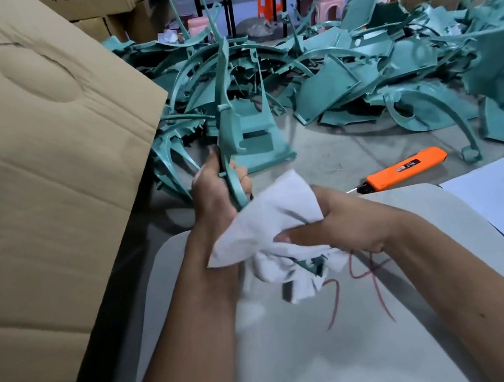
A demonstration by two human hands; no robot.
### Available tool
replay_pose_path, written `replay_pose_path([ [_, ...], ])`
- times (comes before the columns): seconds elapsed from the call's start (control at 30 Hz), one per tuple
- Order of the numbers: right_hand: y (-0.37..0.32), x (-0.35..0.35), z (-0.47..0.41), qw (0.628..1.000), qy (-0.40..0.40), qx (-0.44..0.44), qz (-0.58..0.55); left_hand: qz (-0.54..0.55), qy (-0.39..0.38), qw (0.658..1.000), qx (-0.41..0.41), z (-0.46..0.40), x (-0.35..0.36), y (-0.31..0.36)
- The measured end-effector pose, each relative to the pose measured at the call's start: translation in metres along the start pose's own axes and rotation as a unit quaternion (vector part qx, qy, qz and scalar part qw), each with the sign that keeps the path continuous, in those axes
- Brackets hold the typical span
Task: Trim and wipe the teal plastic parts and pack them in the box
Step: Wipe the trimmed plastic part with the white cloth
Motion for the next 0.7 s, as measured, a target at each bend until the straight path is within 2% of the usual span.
replay_pose_path([
  [0.13,-0.001,-0.01,0.001,0.997,0.01,-0.015,0.078,0.011,0.039,0.999,0.019,-0.004,-0.007,0.003],
  [0.2,-0.002,-0.016,0.0,0.992,0.117,-0.042,0.026,0.016,0.071,0.997,0.036,-0.003,-0.011,0.006],
  [0.27,-0.003,-0.023,0.0,0.955,0.276,-0.097,-0.057,0.069,0.09,0.993,0.027,-0.002,-0.016,0.01],
  [0.3,-0.003,-0.026,0.001,0.941,0.307,-0.108,-0.092,0.101,0.09,0.99,0.023,-0.002,-0.018,0.012],
  [0.33,-0.004,-0.027,0.003,0.944,0.295,-0.094,-0.117,0.119,0.094,0.988,0.026,-0.002,-0.018,0.013],
  [0.37,-0.006,-0.025,0.005,0.96,0.245,-0.065,-0.122,0.114,0.102,0.987,0.035,-0.002,-0.018,0.012],
  [0.43,-0.002,-0.015,0.007,0.994,0.097,0.012,-0.044,0.076,0.123,0.988,0.056,-0.001,-0.016,0.009],
  [0.47,-0.002,-0.011,0.007,0.999,0.033,0.011,0.026,0.06,0.127,0.988,0.061,-0.001,-0.014,0.007],
  [0.53,-0.001,-0.009,0.002,0.991,0.0,-0.06,0.118,0.075,0.134,0.987,0.056,-0.001,-0.014,0.006],
  [0.6,-0.001,-0.009,-0.002,0.985,0.08,-0.097,0.119,0.095,0.137,0.985,0.038,-0.002,-0.015,0.007],
  [0.7,-0.002,-0.017,-0.003,0.953,0.279,-0.115,-0.03,0.059,0.135,0.989,0.034,-0.003,-0.015,0.007],
])
Point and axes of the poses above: each hand's wrist, its own z-axis away from the middle knuckle, its own x-axis out of the palm, y = z × x, the point moved 2 cm from there along -z, towards the middle knuckle, and after that the axes turned 8 degrees about -x, right-handed, at the moved point
